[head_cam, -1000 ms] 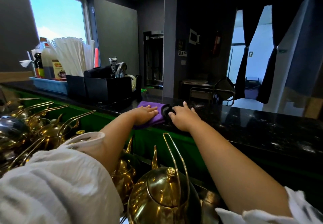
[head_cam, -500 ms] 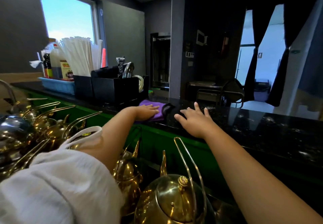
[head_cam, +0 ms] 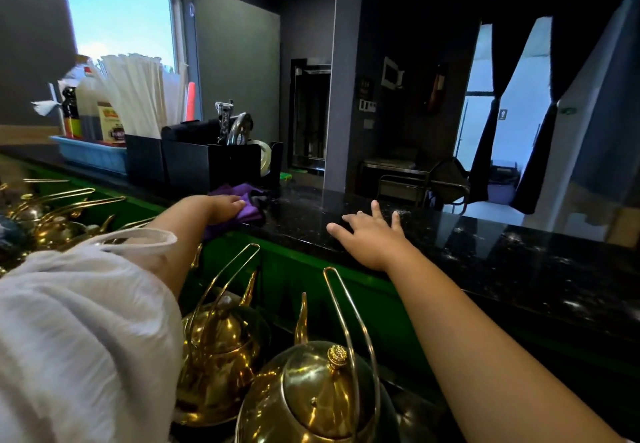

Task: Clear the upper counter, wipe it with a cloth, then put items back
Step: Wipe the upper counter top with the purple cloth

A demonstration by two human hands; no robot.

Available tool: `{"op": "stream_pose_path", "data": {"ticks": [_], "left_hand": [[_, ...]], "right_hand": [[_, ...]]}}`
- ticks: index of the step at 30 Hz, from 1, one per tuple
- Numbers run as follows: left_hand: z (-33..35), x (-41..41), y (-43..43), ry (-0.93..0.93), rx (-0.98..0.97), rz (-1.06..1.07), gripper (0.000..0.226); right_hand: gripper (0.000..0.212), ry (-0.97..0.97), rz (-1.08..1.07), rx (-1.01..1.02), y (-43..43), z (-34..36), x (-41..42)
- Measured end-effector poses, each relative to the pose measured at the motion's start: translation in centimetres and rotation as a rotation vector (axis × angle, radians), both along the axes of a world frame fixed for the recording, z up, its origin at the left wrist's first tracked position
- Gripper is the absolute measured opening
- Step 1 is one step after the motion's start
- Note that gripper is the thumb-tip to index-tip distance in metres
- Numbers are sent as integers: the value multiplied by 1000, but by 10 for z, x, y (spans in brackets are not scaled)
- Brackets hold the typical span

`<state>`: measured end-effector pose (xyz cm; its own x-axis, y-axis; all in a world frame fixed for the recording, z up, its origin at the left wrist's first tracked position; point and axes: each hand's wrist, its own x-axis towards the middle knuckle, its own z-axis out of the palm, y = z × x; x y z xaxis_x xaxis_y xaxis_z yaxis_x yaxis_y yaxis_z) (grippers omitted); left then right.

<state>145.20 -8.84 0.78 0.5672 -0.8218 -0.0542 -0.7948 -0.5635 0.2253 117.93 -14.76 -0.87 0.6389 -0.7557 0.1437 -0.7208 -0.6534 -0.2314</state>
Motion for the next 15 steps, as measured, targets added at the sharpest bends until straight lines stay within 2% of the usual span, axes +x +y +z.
{"op": "stream_pose_path", "data": {"ticks": [5,12,15], "left_hand": [[-3,-3,12,-47,-2,24,49],[-5,-26,11,-331,103,119,46],[-2,-25,10,-362,160,136,51]], "right_hand": [[68,3,-2,-7,-1,0,0],[70,28,-14,-24,-1,-1,0],[71,34,-13,-21,-2,-1,1]]}}
